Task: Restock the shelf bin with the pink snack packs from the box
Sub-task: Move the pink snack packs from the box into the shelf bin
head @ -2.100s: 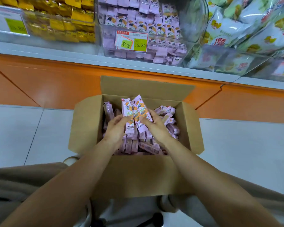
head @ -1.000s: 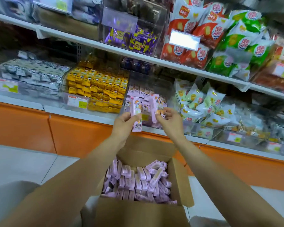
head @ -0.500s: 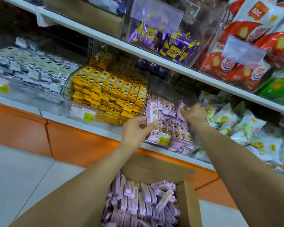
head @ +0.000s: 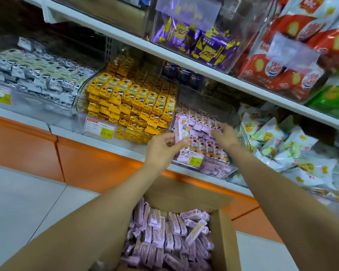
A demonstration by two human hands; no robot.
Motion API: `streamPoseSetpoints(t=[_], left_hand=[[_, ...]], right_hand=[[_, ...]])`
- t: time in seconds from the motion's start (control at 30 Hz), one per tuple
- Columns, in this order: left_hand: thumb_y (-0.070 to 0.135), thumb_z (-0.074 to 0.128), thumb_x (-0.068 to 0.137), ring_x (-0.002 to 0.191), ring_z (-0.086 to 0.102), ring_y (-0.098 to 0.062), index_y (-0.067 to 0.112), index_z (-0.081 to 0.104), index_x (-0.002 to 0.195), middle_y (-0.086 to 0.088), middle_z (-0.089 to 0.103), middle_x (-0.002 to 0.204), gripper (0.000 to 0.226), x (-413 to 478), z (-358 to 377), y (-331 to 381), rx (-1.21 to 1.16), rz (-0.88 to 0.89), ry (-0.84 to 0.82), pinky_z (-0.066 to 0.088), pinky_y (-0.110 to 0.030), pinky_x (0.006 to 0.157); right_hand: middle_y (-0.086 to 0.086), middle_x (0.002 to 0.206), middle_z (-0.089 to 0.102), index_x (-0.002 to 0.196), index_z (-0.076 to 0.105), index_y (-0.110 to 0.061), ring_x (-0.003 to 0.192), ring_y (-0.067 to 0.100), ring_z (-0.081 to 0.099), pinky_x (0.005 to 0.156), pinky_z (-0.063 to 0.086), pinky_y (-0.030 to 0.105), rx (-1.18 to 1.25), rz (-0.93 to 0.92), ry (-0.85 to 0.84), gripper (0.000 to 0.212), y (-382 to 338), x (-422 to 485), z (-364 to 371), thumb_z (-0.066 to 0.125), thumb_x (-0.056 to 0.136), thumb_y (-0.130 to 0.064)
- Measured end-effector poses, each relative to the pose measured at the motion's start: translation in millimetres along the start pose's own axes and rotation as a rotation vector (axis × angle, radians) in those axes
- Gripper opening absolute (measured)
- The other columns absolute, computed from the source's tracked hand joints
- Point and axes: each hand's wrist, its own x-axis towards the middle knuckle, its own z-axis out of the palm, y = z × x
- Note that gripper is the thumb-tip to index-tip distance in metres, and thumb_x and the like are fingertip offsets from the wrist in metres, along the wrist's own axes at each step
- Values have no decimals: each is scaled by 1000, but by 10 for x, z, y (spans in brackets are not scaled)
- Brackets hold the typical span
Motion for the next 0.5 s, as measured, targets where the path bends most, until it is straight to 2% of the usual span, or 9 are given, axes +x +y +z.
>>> streamPoseSetpoints(t=[0.1,0.17,0.23,0.3,0.33,0.4,0.43,0.5], left_hand=[[31,74,83,78,70,-32,27,72,84,-12,74,82,4,-26,49,59,4,-24,24,57,-50,70],[30,75,83,69,68,-33,25,73,82,-14,73,78,6,-46,103,87,-14,-16,35,57,-49,64],[33,76,81,58,64,-23,21,74,75,-6,71,67,13,-44,180,77,-61,-31,23,56,-44,61],[40,76,77,49,49,-15,12,64,62,4,58,49,35,-4,272,27,-70,-51,31,45,-33,54],[50,77,73,51,45,-17,9,62,60,-3,54,49,45,12,316,6,-76,-57,34,41,-33,54],[66,75,65,61,51,-17,-4,62,73,-26,59,64,72,40,389,-60,-79,-74,8,47,-40,61],[65,73,69,63,56,-18,-5,64,77,-24,62,67,71,26,413,-43,-54,-58,-18,50,-39,65],[56,63,82,74,66,-17,6,72,88,-7,71,77,51,-38,409,36,87,44,-67,55,-36,75]], right_hand=[[7,142,46,140,44,-12,127,23,48,102,42,35,135,-131,94,50,-95,-355,-29,57,95,-29],[1,129,52,134,46,-14,108,12,56,87,46,26,262,-248,92,45,-210,-682,-77,59,94,-28],[0,119,53,130,45,-14,94,5,56,78,46,20,376,-394,-16,45,-323,-1061,-115,65,91,-24],[1,115,52,125,47,-15,93,10,54,77,47,20,340,-512,-108,49,-376,-1346,-102,72,85,-25],[0,114,52,121,50,-16,92,11,53,76,47,21,285,-558,-90,47,-365,-1415,-75,74,82,-26],[-2,109,53,113,54,-17,88,8,51,75,45,22,242,-580,12,37,-321,-1443,-47,74,83,-24],[-2,108,55,111,56,-17,88,6,51,75,45,22,252,-561,50,31,-296,-1421,-61,72,85,-22],[-3,107,59,110,60,-15,88,4,54,78,49,27,234,-490,109,25,-228,-1338,-128,69,87,-19]])
